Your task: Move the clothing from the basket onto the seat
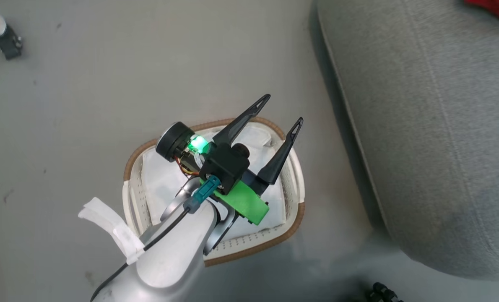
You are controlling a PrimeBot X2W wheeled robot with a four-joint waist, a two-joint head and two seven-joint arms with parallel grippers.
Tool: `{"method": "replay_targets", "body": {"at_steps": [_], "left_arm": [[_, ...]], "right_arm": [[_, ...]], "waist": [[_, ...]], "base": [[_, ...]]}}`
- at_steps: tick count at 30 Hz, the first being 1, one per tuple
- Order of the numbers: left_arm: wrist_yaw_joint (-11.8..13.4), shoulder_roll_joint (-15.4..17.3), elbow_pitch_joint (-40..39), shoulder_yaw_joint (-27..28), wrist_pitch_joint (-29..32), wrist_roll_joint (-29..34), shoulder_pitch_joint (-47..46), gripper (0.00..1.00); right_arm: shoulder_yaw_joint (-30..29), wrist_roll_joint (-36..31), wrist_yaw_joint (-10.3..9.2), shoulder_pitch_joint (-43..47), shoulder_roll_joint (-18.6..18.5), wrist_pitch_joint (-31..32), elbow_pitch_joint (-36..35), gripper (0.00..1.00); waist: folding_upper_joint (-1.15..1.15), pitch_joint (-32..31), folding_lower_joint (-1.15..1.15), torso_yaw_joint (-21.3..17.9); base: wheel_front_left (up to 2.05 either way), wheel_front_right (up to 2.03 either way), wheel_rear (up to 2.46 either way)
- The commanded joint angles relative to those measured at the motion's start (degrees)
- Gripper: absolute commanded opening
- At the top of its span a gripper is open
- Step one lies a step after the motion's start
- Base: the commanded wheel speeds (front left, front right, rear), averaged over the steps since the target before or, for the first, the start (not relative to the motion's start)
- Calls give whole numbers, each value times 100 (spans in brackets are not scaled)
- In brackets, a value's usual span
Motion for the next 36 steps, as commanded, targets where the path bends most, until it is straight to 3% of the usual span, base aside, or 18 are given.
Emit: {"method": "replay_targets", "body": {"at_steps": [1,9,17,20,22,28,36], "left_arm": [[-27,-8,-12,42,5,48,-134,100],[-23,-4,31,163,5,166,-222,100],[-24,7,85,213,5,185,-264,100],[-25,7,108,214,5,153,-263,100],[-25,-1,135,209,5,117,-246,100],[-26,-43,139,384,5,24,-140,100],[38,-157,6,927,5,-279,172,100]], "right_arm": [[-68,-43,-9,128,53,-60,173,0],[-284,-269,-10,528,392,-187,982,0],[-187,-358,-10,762,682,-201,762,0],[-136,-374,-10,891,770,-201,683,18],[-79,-411,-10,963,821,-201,607,100],[183,-409,-10,1232,973,-196,436,100],[545,-20,-10,1492,1080,-197,234,100]], "waist": [[0,530,-1,388],[0,802,-1,289],[0,778,-1,51],[0,707,-1,-32],[0,637,-1,-74],[0,297,-1,-135],[0,-519,-1,89]], "base": [[0,0,0],[0,0,0],[0,0,0],[0,0,0],[0,0,0],[0,0,0],[0,0,0]]}}
